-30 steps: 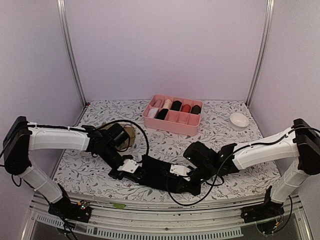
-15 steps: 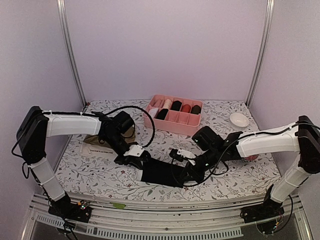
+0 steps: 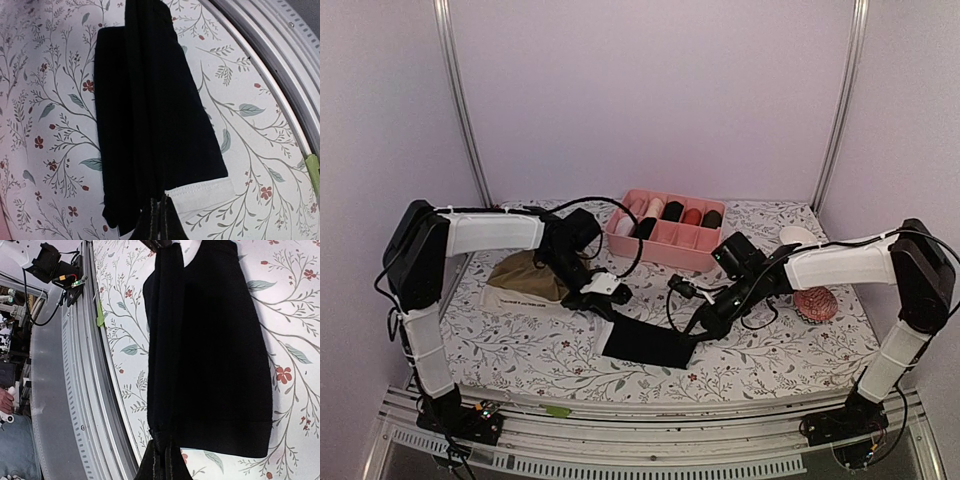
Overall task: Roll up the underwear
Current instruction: Fold at the center of the board, then rotate the underwear at the center of the board.
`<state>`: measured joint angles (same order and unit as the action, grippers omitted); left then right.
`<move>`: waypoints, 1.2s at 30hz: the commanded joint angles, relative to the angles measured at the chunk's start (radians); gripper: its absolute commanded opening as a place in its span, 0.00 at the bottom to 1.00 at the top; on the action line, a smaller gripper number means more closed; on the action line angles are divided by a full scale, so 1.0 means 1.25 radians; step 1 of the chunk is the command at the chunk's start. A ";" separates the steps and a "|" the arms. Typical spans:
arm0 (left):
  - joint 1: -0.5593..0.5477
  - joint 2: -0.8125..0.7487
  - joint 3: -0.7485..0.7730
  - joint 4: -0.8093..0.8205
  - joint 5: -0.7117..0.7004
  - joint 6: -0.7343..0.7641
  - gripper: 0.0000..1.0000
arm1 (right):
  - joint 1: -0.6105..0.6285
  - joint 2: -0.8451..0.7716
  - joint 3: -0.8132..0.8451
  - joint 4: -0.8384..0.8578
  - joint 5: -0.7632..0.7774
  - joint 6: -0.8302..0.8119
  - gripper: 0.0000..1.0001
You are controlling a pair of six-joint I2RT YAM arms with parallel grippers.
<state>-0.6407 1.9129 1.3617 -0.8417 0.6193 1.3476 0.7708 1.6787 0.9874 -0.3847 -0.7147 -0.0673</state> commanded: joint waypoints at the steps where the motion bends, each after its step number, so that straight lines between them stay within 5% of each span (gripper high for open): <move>1: 0.021 0.060 0.061 -0.065 -0.007 0.040 0.00 | -0.030 0.057 0.040 -0.027 -0.075 0.030 0.00; 12: 0.037 0.168 0.174 -0.115 -0.015 0.075 0.00 | -0.077 0.145 0.072 -0.039 -0.090 0.050 0.02; 15: 0.038 0.181 0.187 -0.112 -0.019 0.070 0.00 | -0.089 0.158 0.084 -0.055 -0.081 0.075 0.16; 21: 0.045 0.170 0.192 -0.088 -0.017 0.012 0.24 | -0.097 0.157 0.114 -0.124 -0.023 0.081 0.52; 27: 0.072 0.106 0.151 0.004 0.000 -0.159 0.35 | -0.101 0.120 0.139 -0.150 0.051 0.110 0.51; 36: 0.063 -0.100 -0.096 0.206 0.007 -0.356 0.41 | -0.088 0.142 0.227 -0.150 0.029 0.124 0.49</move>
<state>-0.5522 1.8774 1.3220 -0.7261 0.5945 1.0569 0.6533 1.8656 1.2148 -0.5697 -0.6621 0.0769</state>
